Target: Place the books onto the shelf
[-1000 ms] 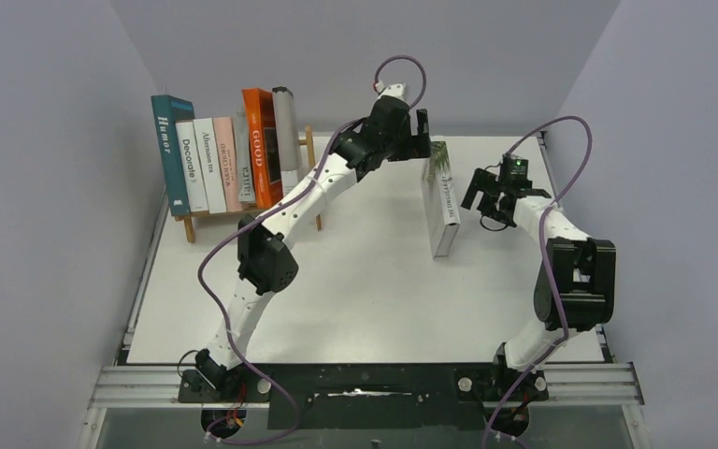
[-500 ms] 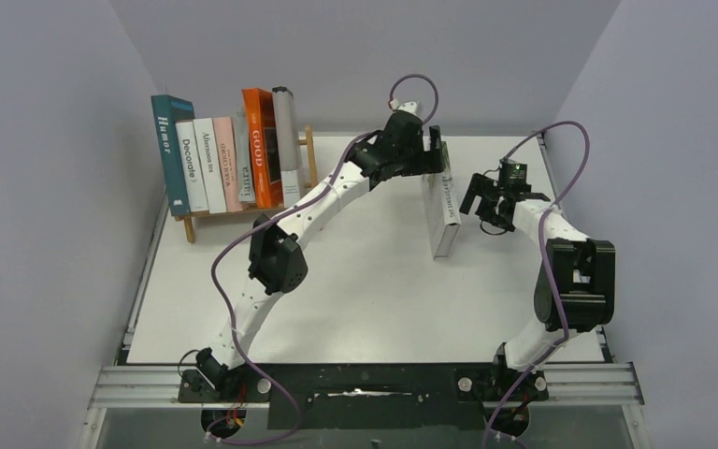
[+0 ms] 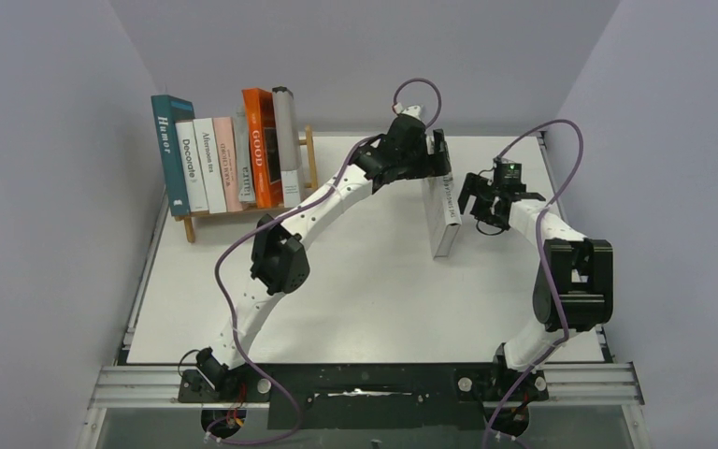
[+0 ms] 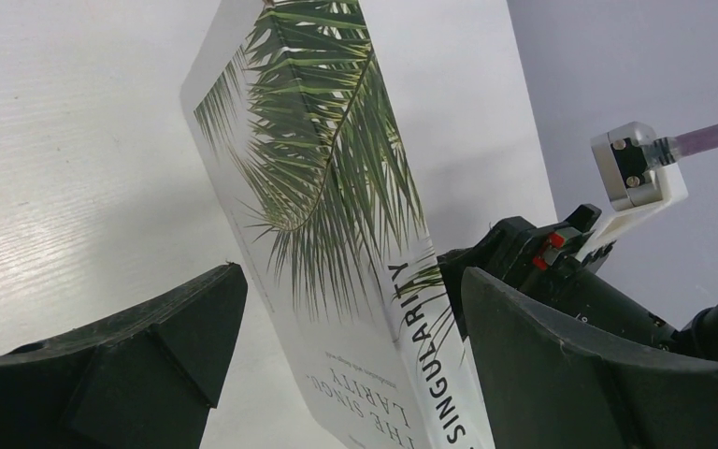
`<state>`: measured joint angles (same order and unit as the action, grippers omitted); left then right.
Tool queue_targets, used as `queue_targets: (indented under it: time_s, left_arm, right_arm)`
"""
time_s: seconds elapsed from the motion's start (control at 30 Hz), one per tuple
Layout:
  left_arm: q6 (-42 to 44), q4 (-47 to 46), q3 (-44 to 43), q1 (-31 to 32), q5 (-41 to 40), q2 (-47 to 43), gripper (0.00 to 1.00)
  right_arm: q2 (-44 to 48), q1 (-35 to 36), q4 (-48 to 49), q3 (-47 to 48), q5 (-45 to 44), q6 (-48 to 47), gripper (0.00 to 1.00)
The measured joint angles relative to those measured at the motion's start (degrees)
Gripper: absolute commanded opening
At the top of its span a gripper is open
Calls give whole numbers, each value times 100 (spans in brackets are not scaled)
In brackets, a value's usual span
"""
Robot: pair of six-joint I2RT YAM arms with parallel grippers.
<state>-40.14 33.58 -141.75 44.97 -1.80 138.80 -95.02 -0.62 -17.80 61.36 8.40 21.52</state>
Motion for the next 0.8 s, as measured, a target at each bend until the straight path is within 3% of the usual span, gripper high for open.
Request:
queue_targets:
  time_s: [0.8]
  left_arm:
    - [-96, -197, 243, 0, 42, 98, 87]
  right_arm:
    - [0, 387, 26, 0, -44, 17, 98]
